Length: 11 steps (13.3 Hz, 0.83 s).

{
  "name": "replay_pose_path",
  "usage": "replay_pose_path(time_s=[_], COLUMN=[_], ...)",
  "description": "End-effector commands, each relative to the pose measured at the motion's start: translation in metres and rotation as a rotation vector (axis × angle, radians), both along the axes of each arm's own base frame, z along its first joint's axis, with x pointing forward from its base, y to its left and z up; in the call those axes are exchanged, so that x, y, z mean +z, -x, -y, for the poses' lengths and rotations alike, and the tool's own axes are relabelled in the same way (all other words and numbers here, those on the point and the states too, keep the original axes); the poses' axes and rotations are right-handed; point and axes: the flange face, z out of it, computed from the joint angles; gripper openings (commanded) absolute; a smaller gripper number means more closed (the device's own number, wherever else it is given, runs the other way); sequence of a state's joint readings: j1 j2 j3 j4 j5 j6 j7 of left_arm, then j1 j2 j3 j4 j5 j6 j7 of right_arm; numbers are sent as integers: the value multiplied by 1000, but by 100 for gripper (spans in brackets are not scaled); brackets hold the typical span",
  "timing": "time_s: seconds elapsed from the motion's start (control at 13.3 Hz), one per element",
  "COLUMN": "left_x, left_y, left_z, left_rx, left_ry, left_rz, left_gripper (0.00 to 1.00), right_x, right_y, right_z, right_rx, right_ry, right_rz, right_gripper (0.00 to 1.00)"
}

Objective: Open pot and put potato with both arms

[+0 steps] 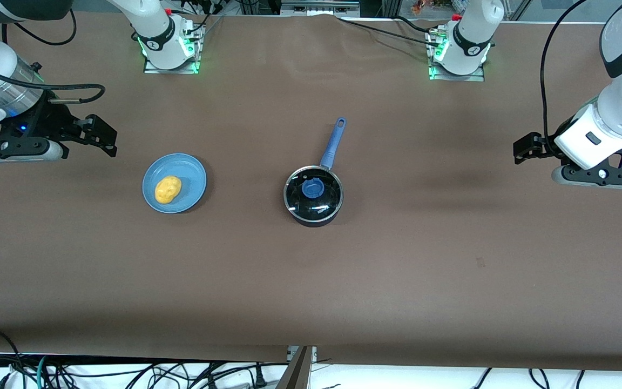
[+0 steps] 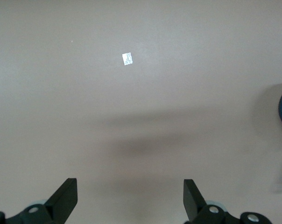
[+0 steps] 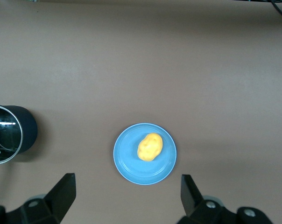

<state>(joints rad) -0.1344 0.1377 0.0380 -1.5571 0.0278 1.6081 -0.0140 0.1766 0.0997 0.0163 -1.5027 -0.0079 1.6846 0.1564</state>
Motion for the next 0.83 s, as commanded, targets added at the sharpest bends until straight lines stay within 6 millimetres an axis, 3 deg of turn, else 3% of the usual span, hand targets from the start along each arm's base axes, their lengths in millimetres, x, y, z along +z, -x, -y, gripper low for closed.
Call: replay_pose_path(time_s=[0.0, 0.23, 0.38, 0.6, 0.75], left_x=[9, 2, -9, -44, -56], left_y=[-2, 3, 7, 8, 7], left_z=[-2, 5, 41, 116, 161], left_rx=[14, -10, -67, -138, -40], left_ry=[-14, -13, 8, 48, 107], left_rz=[6, -38, -65, -121, -101], left_gripper=[100, 100, 100, 100, 100], right_x=[3, 3, 3, 4, 4], right_y=[0, 0, 0, -1, -1], right_z=[-1, -3, -3, -2, -2], right_rx=[-11, -8, -8, -9, -11], right_ry=[-15, -15, -15, -16, -16], right_rz=[4, 7, 5, 8, 8], right_gripper=[99, 99, 99, 99, 99])
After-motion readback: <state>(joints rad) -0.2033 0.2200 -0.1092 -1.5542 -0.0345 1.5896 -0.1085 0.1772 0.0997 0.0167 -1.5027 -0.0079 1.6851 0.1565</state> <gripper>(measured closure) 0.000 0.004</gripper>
